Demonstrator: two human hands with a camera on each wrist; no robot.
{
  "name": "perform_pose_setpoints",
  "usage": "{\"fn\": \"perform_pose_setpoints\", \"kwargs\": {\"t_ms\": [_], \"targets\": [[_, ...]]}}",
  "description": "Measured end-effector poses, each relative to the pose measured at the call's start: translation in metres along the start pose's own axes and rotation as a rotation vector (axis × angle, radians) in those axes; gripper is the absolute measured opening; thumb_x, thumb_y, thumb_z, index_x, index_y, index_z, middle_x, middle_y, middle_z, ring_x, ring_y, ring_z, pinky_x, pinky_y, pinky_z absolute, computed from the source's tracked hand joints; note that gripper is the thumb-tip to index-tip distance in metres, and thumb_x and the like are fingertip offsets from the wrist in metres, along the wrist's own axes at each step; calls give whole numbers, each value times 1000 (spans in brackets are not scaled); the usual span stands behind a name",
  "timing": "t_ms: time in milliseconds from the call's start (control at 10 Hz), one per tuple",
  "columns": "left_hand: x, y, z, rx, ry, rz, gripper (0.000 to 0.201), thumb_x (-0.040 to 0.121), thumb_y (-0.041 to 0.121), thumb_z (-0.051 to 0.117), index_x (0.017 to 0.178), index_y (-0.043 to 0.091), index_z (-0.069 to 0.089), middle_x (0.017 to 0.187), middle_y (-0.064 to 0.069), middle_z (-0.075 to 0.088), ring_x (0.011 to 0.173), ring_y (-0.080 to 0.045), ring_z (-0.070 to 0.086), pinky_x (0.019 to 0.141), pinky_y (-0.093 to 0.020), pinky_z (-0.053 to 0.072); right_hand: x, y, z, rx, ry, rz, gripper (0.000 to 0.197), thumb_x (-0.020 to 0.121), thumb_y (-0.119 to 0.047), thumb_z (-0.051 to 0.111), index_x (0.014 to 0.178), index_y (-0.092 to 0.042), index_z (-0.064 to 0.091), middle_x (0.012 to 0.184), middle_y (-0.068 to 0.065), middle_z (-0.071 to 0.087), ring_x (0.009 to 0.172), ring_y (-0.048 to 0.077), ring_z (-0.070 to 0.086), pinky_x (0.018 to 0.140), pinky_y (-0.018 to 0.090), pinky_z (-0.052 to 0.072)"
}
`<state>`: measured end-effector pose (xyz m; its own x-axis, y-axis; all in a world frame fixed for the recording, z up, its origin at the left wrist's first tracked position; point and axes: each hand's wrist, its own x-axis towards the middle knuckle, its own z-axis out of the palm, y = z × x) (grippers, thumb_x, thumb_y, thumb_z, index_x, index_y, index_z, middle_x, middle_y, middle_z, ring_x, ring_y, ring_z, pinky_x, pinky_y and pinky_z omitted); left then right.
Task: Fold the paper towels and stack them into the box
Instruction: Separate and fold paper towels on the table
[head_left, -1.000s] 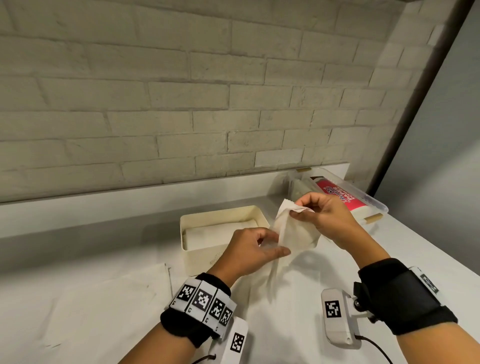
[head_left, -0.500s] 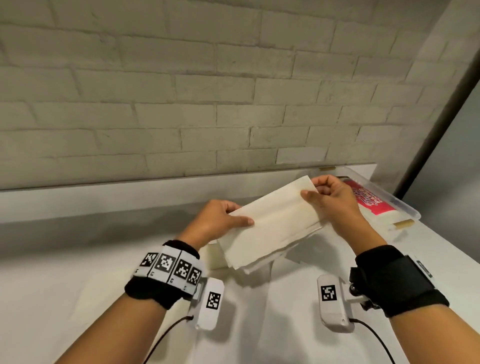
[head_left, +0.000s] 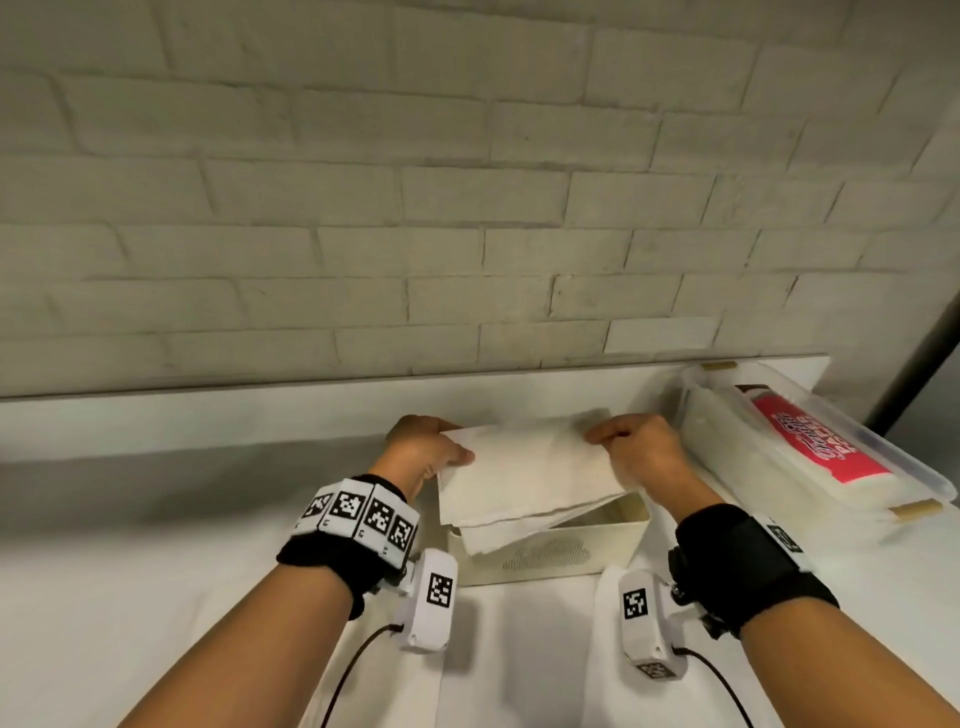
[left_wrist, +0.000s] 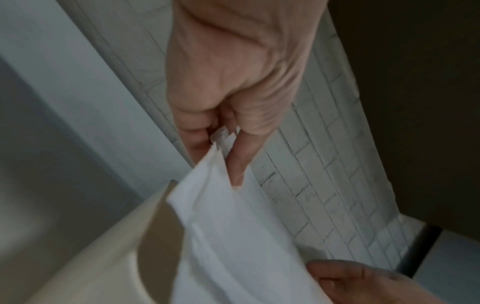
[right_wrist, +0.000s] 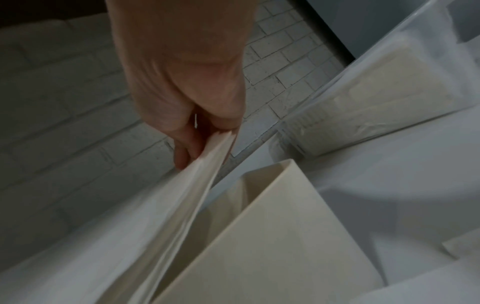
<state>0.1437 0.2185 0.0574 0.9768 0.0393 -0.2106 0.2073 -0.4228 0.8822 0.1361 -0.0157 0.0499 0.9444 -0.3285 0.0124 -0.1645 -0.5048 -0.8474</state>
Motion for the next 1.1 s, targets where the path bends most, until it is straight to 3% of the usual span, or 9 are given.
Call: {"fn": "perform_pose_setpoints", "kwargs": {"t_ms": [100, 200, 300, 400, 600, 700, 900, 1000, 1100], "targets": [[9, 0, 5, 70, 69, 34, 37, 73, 7, 77, 108, 12, 68, 103, -4, 66, 91, -18, 61, 79, -21, 49, 5, 6, 1, -81, -8, -27, 30, 87, 5, 48, 86, -11, 74, 90, -4, 64, 88, 10, 56, 80, 15, 39], [13, 11, 1, 22, 158, 96, 33, 73, 8, 76, 104, 18, 67, 102, -2, 62, 88, -15, 57, 63, -17, 42, 6, 4, -2, -91, -21, -61, 32, 83, 7, 48, 93, -10, 74, 87, -4, 63, 74, 8, 55, 60, 5, 40], [16, 21, -4, -28, 165, 113, 34, 71, 7, 78, 99, 20, 65, 106, -3, 63, 92, -18, 59, 69, -20, 43, 9, 2, -8, -81, -82, -19, 36, 78, 9, 51, 97, -12, 72, 73, -8, 60, 60, 6, 50, 53, 13, 40], [15, 21, 4, 183, 97, 86, 42, 72, 10, 78, 111, 16, 62, 106, -1, 58, 96, -17, 57, 74, -20, 42, 9, 3, -11, -227, -191, 51, 33, 77, 8, 55, 96, -14, 71, 66, -9, 54, 58, 7, 48, 50, 14, 37], [18, 1, 33, 463, -1, 76, 41, 80, 10, 71, 118, 13, 56, 122, -5, 56, 111, -20, 55, 82, -19, 41, 7, 10, 0, -507, -301, 104, 36, 76, 9, 60, 104, -10, 70, 95, -3, 61, 91, 15, 63, 71, 20, 50], [19, -8, 44, 530, -22, 113, 36, 86, 6, 59, 122, 12, 52, 123, -9, 52, 110, -23, 55, 83, -22, 43, 5, 10, 7, -658, -330, 23, 33, 86, -1, 52, 115, -8, 65, 123, 4, 58, 116, 18, 55, 91, 19, 43], [24, -14, 47, 558, -21, 179, 20, 87, 0, 50, 102, 13, 51, 104, -8, 55, 100, -23, 54, 72, -24, 39, -1, 10, 21, -820, -374, 12, 33, 89, -9, 50, 121, -3, 57, 123, 13, 58, 114, 25, 56, 91, 26, 44], [28, -16, 47, 506, 11, 178, 16, 86, 3, 54, 86, 18, 48, 97, -3, 56, 91, -19, 53, 69, -21, 37, 2, 17, 33, -1060, -384, -58, 36, 88, -13, 53, 123, -6, 53, 125, 9, 55, 113, 22, 56, 90, 25, 44], [29, -15, 44, 333, 48, 139, 15, 82, 11, 66, 86, 19, 54, 91, 3, 53, 84, -12, 50, 69, -17, 36, -4, 12, 40, -1000, -269, -133, 42, 83, -14, 59, 124, -14, 53, 126, 8, 45, 117, 24, 45, 90, 29, 45]]}}
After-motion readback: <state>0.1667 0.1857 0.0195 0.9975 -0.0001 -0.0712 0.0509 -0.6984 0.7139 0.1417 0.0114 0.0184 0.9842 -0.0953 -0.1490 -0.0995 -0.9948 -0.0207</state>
